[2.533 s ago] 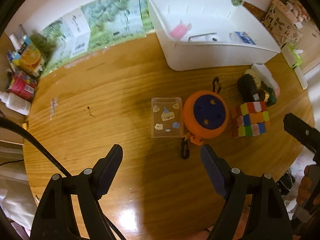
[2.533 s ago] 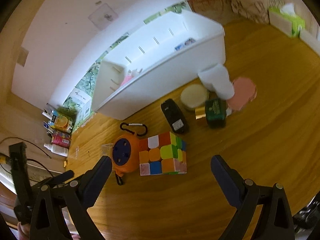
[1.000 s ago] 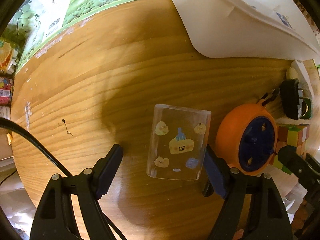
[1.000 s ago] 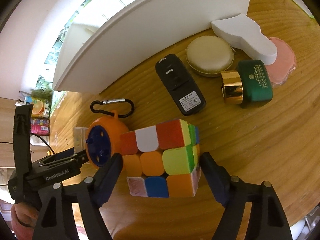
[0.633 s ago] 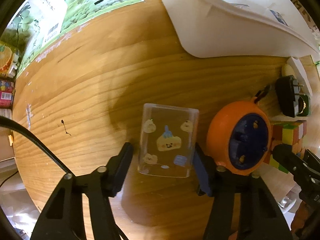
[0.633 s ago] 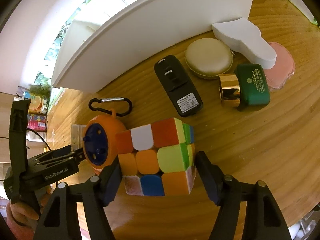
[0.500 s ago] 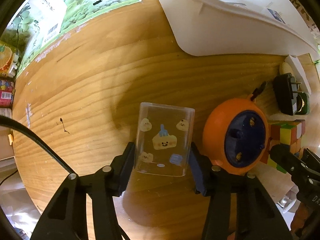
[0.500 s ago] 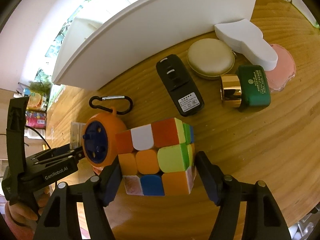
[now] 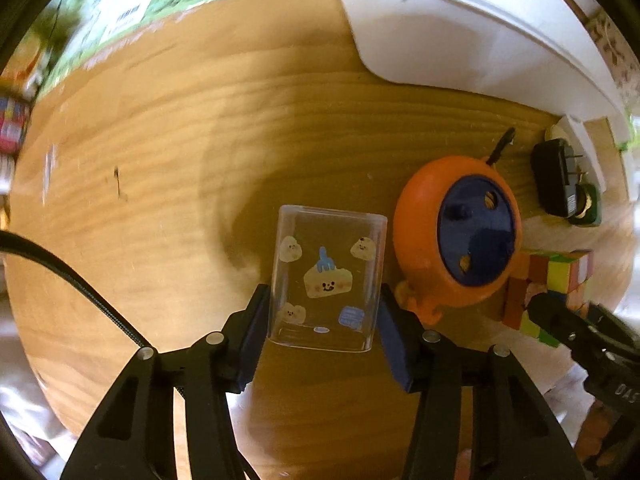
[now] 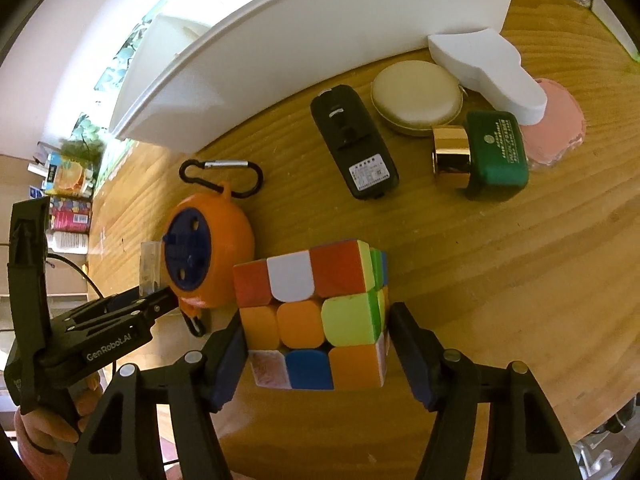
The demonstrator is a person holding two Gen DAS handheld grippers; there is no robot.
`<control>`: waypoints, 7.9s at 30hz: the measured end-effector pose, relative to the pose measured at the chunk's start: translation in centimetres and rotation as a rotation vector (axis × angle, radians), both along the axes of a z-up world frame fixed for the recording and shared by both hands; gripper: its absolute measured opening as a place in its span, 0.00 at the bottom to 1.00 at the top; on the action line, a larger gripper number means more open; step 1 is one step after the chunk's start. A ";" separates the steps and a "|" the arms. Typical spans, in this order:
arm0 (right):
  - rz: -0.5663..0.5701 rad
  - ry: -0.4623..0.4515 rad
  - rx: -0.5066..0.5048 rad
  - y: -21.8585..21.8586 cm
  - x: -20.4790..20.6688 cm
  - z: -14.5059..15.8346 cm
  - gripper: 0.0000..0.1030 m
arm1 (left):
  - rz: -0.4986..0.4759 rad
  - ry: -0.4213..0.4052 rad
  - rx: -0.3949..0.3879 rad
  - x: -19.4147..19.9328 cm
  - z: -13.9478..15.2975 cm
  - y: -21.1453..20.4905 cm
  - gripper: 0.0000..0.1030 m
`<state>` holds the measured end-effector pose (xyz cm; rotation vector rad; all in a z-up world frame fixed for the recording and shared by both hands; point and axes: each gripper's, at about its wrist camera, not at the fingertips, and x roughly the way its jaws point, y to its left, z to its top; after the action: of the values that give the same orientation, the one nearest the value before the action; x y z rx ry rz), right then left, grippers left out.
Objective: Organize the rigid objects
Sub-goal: 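Carry the clear sticker box and Rubik's cube over the white bin with both tools, then open both tools to drop the sticker box and cube into the bin, then move both tools toward the green-and-gold box and pink oval case, then grasp the green-and-gold box with the left tool while the right tool grasps the pink oval case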
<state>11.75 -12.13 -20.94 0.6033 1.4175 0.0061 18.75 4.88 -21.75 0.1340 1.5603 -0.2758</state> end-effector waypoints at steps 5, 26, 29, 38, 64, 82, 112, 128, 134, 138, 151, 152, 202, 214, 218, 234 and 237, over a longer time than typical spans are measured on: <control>0.006 0.007 0.003 0.0 -1.1 -0.1 0.65 | 0.025 -0.010 -0.019 -2.4 0.2 0.8 0.53; -0.020 -0.088 -0.102 1.3 -5.0 3.0 0.60 | -0.017 -0.134 -0.070 -8.1 6.3 5.1 0.53; -0.023 -0.095 -0.116 1.3 -5.4 3.7 0.60 | -0.038 -0.148 -0.079 -7.9 7.5 5.4 0.53; -0.056 -0.139 -0.118 0.0 -5.3 6.9 0.60 | -0.076 -0.217 -0.107 -6.9 10.7 4.3 0.53; -0.079 -0.367 -0.172 -9.9 2.0 15.8 0.61 | -0.066 -0.451 -0.157 0.5 18.6 -4.4 0.53; 0.077 -0.462 -0.160 -13.1 9.8 14.4 0.61 | 0.074 -0.496 -0.150 5.3 17.2 -9.6 0.53; 0.225 -0.619 -0.159 -13.5 16.8 8.0 0.61 | 0.291 -0.631 -0.321 7.5 13.1 -9.7 0.58; 0.287 -0.783 -0.256 -11.4 14.4 11.0 0.78 | 0.334 -0.640 -0.283 5.6 13.2 -7.8 0.76; 0.295 -0.823 -0.278 -10.7 12.2 12.0 0.79 | 0.378 -0.619 -0.263 3.5 12.9 -5.9 0.76; 0.291 -0.840 -0.305 -10.2 10.5 12.6 0.79 | 0.378 -0.645 -0.243 1.1 13.6 -4.6 0.76; 0.219 -0.914 -0.359 -9.4 3.3 15.6 0.80 | 0.361 -0.703 -0.248 -5.4 16.0 -0.9 0.76; 0.205 -0.920 -0.360 -9.3 2.6 15.8 0.81 | 0.357 -0.702 -0.248 -5.8 16.1 -0.7 0.76; 0.252 -0.766 -0.474 -9.2 -9.1 7.2 0.82 | 0.273 -0.425 -0.285 -11.6 10.8 -4.8 0.78; 0.510 -0.748 -0.423 -12.2 -5.5 4.2 0.82 | 0.345 -0.363 -0.217 -9.0 8.7 -9.6 0.78; 0.587 -0.716 -0.405 -12.8 -4.5 2.6 0.82 | 0.326 -0.357 -0.200 -8.4 8.4 -11.4 0.78; 0.705 -0.641 -0.316 -13.4 -1.1 -2.4 0.82 | 0.207 -0.263 -0.148 -5.2 5.5 -16.7 0.78; 0.717 -0.642 -0.320 -13.1 -0.9 -2.9 0.82 | 0.196 -0.252 -0.147 -4.7 4.9 -17.2 0.78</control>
<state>10.84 -25.27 -23.84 -0.1936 0.9084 0.4910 14.07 -12.36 -16.85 -0.0961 1.2875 -0.2096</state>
